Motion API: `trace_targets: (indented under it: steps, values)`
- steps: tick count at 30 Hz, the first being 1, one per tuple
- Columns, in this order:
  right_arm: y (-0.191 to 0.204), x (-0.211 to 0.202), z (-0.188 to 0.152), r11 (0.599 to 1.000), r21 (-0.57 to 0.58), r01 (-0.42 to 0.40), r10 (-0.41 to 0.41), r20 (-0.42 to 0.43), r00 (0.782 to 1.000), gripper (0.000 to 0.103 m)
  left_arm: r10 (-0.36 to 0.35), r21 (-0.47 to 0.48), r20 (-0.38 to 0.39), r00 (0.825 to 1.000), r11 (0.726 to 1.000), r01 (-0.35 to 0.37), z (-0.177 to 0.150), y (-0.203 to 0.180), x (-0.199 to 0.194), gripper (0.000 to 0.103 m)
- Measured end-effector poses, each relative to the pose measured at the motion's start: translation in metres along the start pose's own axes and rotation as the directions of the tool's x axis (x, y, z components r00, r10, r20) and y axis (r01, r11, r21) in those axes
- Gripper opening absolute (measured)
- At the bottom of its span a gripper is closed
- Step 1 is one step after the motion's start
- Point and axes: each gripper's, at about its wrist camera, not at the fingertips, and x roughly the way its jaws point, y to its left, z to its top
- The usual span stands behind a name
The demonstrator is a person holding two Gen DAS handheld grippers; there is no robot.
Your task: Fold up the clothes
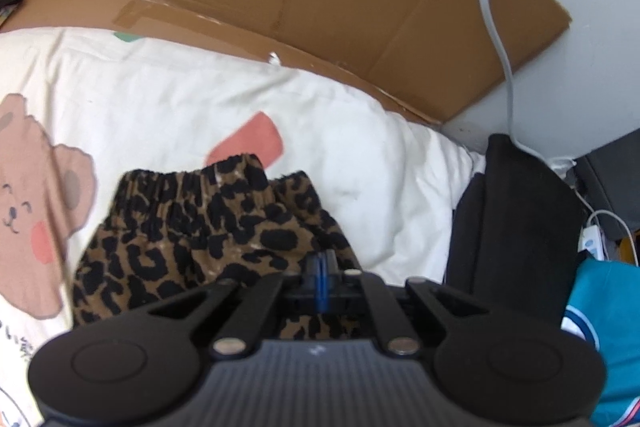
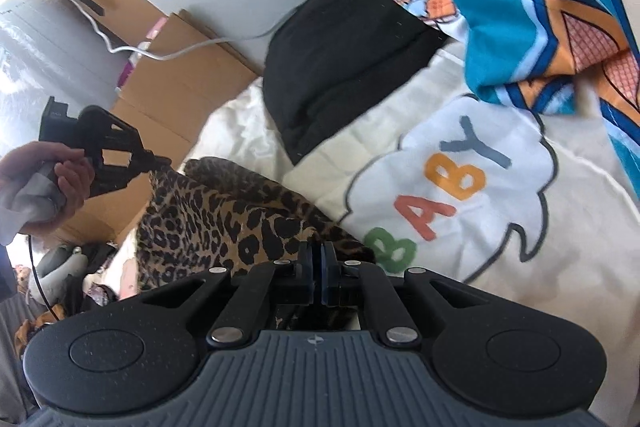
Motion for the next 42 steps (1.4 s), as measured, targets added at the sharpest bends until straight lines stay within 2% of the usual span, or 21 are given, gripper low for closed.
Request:
trace_targets:
  steps: [5,10,16,20,21,23,24,25,26,27,28,30,36,42]
  values:
    - [-0.008,0.009,-0.005,0.999,0.009,0.04,-0.04,-0.038,0.999,0.002,0.0,0.03,-0.018,1.0,1.0,0.001,-0.001,-0.011,0.023,0.0]
    - [-0.012,0.009,-0.005,0.999,0.011,0.049,-0.049,-0.034,0.998,0.002,-0.014,0.058,-0.028,1.0,0.998,0.015,-0.001,-0.018,0.042,0.0]
    - [-0.009,0.004,-0.001,0.999,0.001,0.049,-0.049,-0.009,0.999,0.002,-0.049,0.051,-0.019,0.999,0.997,0.05,0.001,-0.018,0.043,0.0]
    - [-0.009,0.008,0.0,0.998,0.0,0.067,-0.067,-0.026,0.997,0.002,-0.061,0.095,-0.002,0.998,0.994,0.061,0.001,-0.023,0.042,0.001]
    - [-0.01,0.011,0.0,0.997,0.001,0.076,-0.076,-0.036,0.996,0.002,-0.051,0.107,-0.014,0.999,0.993,0.052,0.001,-0.024,0.045,0.003]
    - [-0.013,0.012,0.0,0.997,0.02,0.078,-0.077,-0.055,0.995,0.003,-0.024,0.107,-0.059,0.998,0.994,0.03,0.001,-0.022,0.051,0.018]
    - [-0.014,0.01,0.001,0.996,0.027,0.079,-0.077,-0.054,0.996,0.005,-0.031,0.098,-0.062,0.998,0.995,0.037,0.002,-0.019,0.047,0.031]
    - [-0.014,0.006,0.002,0.996,0.03,0.078,-0.077,-0.044,0.996,0.006,-0.05,0.09,-0.052,0.997,0.994,0.054,0.002,-0.015,0.04,0.04]
    - [-0.014,0.002,0.003,0.997,0.033,0.067,-0.066,-0.033,0.997,0.006,-0.066,0.094,-0.037,0.997,0.993,0.069,0.002,-0.013,0.032,0.044]
    - [-0.014,-0.002,0.004,0.998,0.036,0.052,-0.051,-0.023,0.998,0.01,-0.079,0.11,-0.018,0.997,0.991,0.081,0.003,-0.01,0.023,0.052]
    - [-0.014,-0.006,0.005,0.999,0.036,0.041,-0.04,-0.012,0.999,0.02,-0.083,0.124,0.0,0.997,0.989,0.083,0.003,-0.008,0.013,0.056]
    - [-0.011,-0.012,0.007,0.999,0.021,0.03,-0.03,0.012,0.999,0.031,-0.084,0.142,0.022,0.996,0.987,0.08,0.004,-0.003,-0.004,0.056]
    - [0.003,-0.014,0.015,1.0,-0.027,0.002,-0.001,0.036,0.999,0.031,-0.122,0.176,-0.006,0.992,0.977,0.121,-0.006,0.003,-0.027,0.054]
    - [0.013,-0.005,0.019,0.997,-0.072,0.006,-0.004,0.028,1.0,0.031,-0.137,0.174,-0.065,0.988,0.974,0.146,-0.033,-0.008,-0.012,0.054]
